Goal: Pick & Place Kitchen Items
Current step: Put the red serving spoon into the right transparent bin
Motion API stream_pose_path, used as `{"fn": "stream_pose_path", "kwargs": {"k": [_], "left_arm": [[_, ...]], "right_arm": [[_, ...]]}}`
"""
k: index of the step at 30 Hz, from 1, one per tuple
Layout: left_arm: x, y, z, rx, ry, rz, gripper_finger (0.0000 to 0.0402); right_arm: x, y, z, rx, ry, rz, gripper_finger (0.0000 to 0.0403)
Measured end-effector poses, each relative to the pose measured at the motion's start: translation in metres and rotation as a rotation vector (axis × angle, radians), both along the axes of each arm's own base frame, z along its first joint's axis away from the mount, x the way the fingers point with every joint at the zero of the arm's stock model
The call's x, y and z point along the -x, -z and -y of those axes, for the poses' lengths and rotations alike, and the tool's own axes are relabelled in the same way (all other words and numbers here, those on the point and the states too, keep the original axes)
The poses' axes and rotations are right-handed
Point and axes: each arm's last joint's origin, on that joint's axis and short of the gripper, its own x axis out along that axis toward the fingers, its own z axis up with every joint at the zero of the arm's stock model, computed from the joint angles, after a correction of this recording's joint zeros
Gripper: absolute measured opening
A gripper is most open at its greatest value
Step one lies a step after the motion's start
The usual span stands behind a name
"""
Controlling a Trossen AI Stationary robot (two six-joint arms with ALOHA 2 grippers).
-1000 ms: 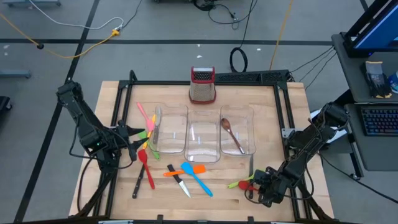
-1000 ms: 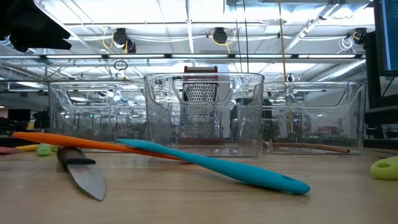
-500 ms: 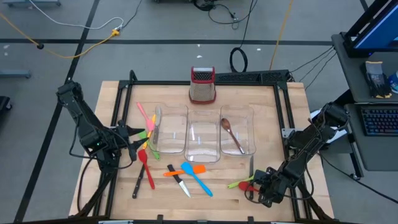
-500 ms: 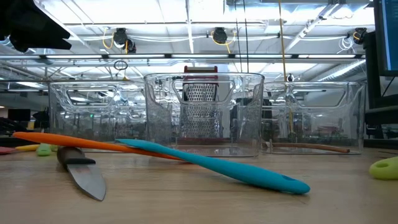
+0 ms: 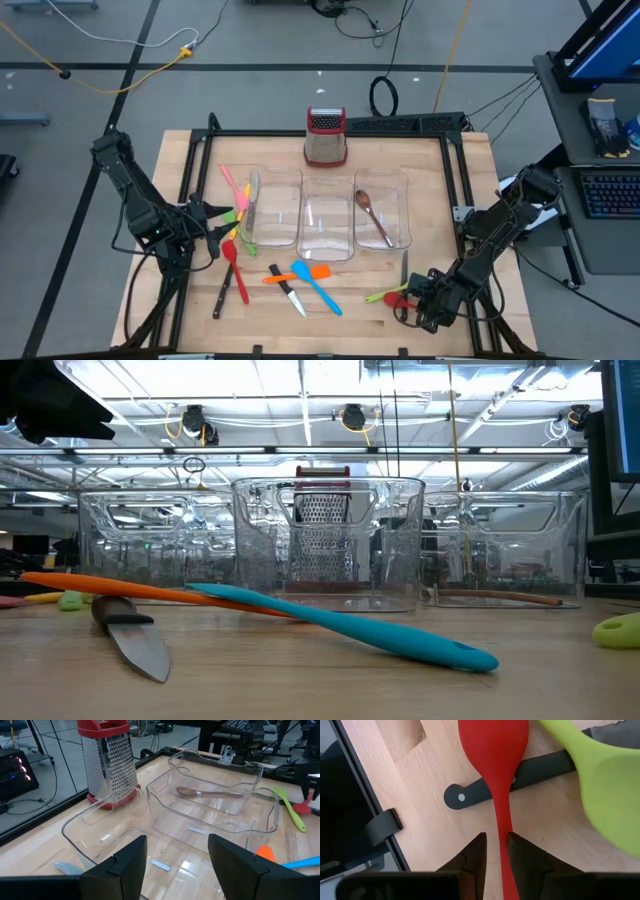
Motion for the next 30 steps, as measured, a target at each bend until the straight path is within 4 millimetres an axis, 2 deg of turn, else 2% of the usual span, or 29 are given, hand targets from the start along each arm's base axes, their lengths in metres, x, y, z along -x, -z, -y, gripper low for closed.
{"fn": "stream_pose_path", "kwargs": {"k": [4, 13, 16, 22, 30], "left_arm": [[0.0, 0.0, 0.0, 0.0, 0.0, 0.0, 0.0216], [0.0, 0.0, 0.0, -0.001, 0.0, -0.001, 0.0216], [0.0, 0.0, 0.0, -0.001, 0.0, -0.001, 0.0216], [0.0, 0.0, 0.0, -0.001, 0.0, -0.001, 0.0216], [0.0, 0.0, 0.0, -0.005, 0.001, -0.003, 0.0216]], "right_arm": [[0.0, 0.0, 0.001, 0.004, 0.003, -0.003, 0.0089], [-0.001, 0.0, 0.0, -0.001, 0.004, 0.0, 0.0173], [-0.002, -0.001, -0.001, -0.027, 0.025, 0.005, 0.0188], [-0.003, 0.001, -0.002, -0.025, 0.027, 0.006, 0.0184], [-0.005, 0.018, -0.005, 0.044, 0.029, -0.04, 0.0163]]}}
